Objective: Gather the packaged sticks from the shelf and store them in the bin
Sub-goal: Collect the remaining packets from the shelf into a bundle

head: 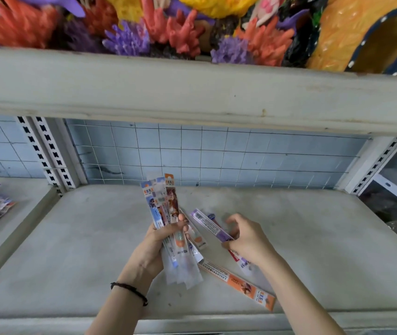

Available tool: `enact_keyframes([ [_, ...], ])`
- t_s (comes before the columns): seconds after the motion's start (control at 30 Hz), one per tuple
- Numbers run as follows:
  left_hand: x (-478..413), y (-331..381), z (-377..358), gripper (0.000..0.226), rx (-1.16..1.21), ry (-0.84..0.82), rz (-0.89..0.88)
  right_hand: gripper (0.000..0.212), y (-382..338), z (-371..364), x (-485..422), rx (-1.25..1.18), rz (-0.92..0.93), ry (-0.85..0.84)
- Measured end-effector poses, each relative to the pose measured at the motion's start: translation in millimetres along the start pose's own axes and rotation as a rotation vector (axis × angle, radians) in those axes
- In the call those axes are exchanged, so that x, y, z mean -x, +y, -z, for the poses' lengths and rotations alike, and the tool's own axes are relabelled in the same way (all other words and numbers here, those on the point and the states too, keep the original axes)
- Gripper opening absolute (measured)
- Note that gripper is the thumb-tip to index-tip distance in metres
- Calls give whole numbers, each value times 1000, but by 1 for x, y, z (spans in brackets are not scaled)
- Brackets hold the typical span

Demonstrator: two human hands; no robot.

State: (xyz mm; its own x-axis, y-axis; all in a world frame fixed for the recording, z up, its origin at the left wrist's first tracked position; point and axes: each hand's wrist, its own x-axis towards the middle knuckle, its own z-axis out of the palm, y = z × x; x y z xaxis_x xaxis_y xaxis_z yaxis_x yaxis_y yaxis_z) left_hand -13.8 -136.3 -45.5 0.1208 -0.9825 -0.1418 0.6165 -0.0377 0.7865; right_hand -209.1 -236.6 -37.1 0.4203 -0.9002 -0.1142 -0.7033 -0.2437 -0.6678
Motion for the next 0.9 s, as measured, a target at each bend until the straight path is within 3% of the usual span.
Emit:
enact_keyframes([
  [0.13, 0, 0, -2, 35, -8, -19, 20, 57, -1, 1, -2, -55, -71, -80],
  [0.33, 2, 0, -7, 23, 20, -10, -4, 32, -5, 7, 2, -114, -17, -62],
  [0.4, 3, -1, -10, 18, 27, 12, -34, 31, -5, 11, 5, -313, -25, -59],
  [0.53, 1, -5, -11, 32, -88, 101, -111, 31, -14, 18, 15, -939, -122, -140],
  [0.6, -1, -7, -11, 37, -127, 131, -150, 38, -19, 20, 19, -1088, -154, -220],
  [0.7, -4, -9, -14, 45, -115, 160, -196, 45, -28, 15, 25, -1088, -128, -305],
  [0.83, -7, -11, -22, 61, -104, 203, -280, 28, -42, -3, 32, -985, -60, -325],
  [0.9, -8, -10, -23, 58, -113, 257, -287, 25, -44, -9, 34, -925, -38, -332],
])
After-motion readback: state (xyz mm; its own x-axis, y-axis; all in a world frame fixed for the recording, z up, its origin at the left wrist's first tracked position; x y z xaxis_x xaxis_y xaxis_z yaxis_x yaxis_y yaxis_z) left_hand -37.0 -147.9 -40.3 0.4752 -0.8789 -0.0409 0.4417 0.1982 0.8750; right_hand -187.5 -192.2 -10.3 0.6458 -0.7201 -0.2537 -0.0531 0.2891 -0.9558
